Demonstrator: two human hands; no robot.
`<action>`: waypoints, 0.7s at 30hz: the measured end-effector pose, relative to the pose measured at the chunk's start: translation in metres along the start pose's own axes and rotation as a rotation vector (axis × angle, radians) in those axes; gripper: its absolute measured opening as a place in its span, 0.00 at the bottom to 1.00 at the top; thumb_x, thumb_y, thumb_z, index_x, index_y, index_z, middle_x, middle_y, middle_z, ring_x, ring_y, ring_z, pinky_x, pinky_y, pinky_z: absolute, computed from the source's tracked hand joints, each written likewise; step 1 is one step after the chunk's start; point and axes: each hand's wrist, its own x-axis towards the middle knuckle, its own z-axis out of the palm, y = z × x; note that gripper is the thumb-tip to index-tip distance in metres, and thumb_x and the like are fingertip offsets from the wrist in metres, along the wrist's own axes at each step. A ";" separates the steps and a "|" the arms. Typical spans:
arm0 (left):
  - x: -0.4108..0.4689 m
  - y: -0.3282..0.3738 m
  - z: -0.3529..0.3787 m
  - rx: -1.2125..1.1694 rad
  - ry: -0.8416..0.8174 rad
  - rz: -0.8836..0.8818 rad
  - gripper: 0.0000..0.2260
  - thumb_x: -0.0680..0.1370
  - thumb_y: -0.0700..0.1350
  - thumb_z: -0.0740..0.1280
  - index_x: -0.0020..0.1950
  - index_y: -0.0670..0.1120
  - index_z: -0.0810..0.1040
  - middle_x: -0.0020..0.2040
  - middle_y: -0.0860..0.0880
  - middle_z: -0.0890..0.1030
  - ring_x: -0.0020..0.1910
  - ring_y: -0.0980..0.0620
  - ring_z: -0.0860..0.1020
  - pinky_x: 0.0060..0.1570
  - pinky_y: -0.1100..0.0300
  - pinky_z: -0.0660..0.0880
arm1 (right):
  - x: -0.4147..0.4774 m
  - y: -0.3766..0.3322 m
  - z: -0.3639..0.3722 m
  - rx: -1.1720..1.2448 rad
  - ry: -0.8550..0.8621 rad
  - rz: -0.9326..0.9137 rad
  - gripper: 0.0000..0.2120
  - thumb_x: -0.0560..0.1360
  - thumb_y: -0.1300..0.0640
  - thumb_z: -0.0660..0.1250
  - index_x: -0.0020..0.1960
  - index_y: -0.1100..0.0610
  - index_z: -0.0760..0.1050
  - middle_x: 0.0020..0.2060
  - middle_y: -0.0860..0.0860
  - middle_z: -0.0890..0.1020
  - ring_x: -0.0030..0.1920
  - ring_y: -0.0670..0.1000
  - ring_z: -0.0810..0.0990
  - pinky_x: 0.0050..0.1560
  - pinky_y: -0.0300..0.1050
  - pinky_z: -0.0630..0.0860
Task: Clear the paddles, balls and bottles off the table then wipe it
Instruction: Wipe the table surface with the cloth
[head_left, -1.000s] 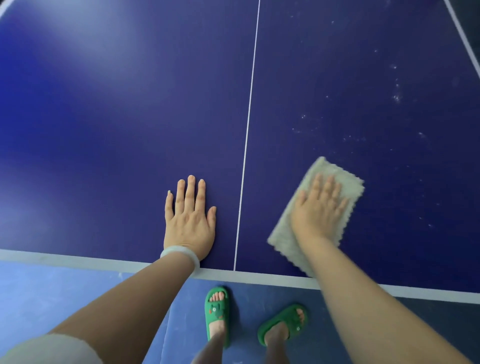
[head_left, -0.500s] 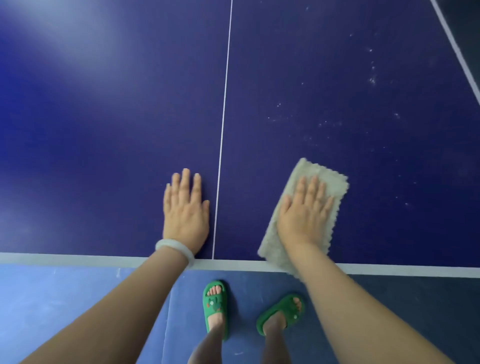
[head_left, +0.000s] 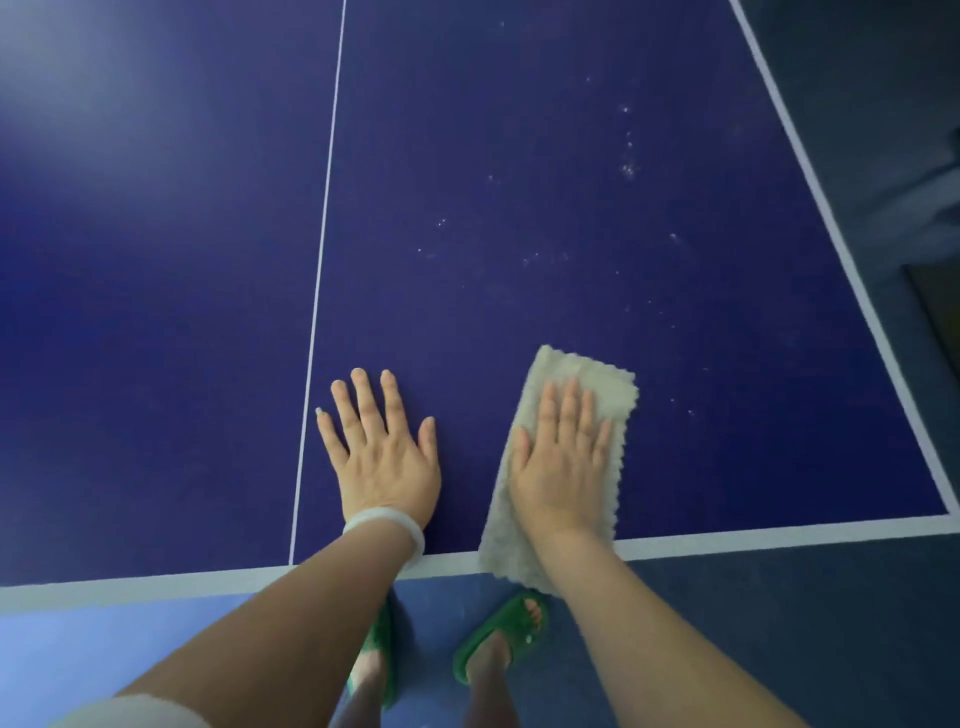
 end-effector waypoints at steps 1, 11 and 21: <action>0.000 0.001 -0.001 -0.002 0.000 -0.003 0.30 0.82 0.59 0.42 0.81 0.46 0.47 0.81 0.43 0.47 0.80 0.42 0.42 0.76 0.41 0.41 | -0.010 -0.007 0.002 0.001 -0.018 -0.158 0.30 0.83 0.45 0.44 0.81 0.55 0.48 0.80 0.55 0.48 0.80 0.55 0.44 0.78 0.62 0.48; 0.001 0.005 -0.001 0.020 0.023 -0.039 0.30 0.82 0.59 0.42 0.81 0.46 0.50 0.81 0.44 0.49 0.80 0.43 0.44 0.77 0.43 0.41 | 0.063 0.108 -0.014 -0.062 -0.071 -0.046 0.30 0.80 0.44 0.35 0.80 0.52 0.39 0.80 0.51 0.43 0.79 0.51 0.38 0.79 0.58 0.42; 0.001 0.006 -0.002 0.020 0.036 -0.050 0.32 0.80 0.61 0.42 0.81 0.47 0.53 0.81 0.44 0.51 0.80 0.45 0.44 0.77 0.43 0.42 | 0.060 0.140 -0.016 -0.151 -0.088 -0.574 0.29 0.83 0.45 0.44 0.81 0.52 0.47 0.81 0.49 0.46 0.80 0.50 0.42 0.77 0.57 0.48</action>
